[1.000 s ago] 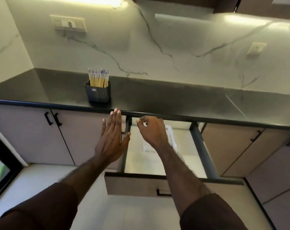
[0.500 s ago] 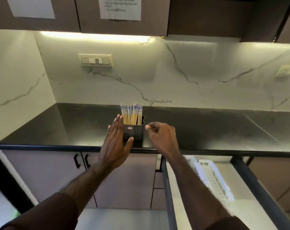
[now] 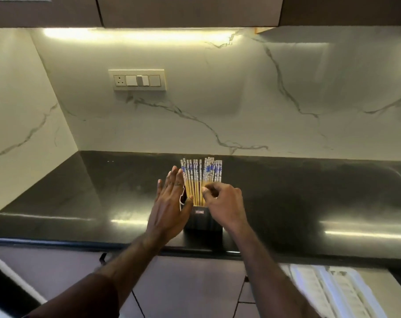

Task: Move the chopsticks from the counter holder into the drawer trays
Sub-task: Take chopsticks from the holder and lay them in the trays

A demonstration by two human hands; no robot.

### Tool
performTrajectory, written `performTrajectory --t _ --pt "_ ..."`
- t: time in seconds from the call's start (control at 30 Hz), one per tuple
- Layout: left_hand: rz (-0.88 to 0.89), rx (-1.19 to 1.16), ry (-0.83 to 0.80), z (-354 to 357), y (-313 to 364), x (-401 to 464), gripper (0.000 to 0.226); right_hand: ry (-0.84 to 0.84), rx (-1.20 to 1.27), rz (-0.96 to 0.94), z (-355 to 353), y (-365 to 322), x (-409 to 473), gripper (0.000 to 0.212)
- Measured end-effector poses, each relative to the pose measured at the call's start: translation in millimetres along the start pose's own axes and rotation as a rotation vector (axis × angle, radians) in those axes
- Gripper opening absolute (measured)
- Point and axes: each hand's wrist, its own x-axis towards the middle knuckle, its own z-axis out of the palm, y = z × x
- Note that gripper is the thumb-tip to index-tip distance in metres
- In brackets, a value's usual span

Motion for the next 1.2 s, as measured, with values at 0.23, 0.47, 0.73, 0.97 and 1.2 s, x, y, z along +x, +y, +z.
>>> performTrajectory --t 0.23,0.47,0.73,0.97,1.2 --pt "-0.321 -0.161 0.1 40.4 -33.8 82.2 0.072 -0.099 -0.01 0.028 32.1 20.5 80.3 0.029" --pt "-0.838 -0.617 0.081 64.5 -65.8 128.8 0.074 -0.176 -0.054 0.005 64.5 31.8 109.2 0.032" --pt "-0.881 -0.833 0.027 80.7 -94.3 142.7 0.036 -0.19 -0.148 -0.01 88.2 35.2 110.7 0.028" --pt "-0.795 -0.853 0.001 86.8 -99.4 142.2 0.018 -0.15 -0.154 0.004 93.8 41.2 107.2 0.038" --pt "-0.815 -0.873 -0.001 81.1 -96.9 143.8 0.017 -0.179 -0.09 0.025 89.4 40.2 108.3 0.033"
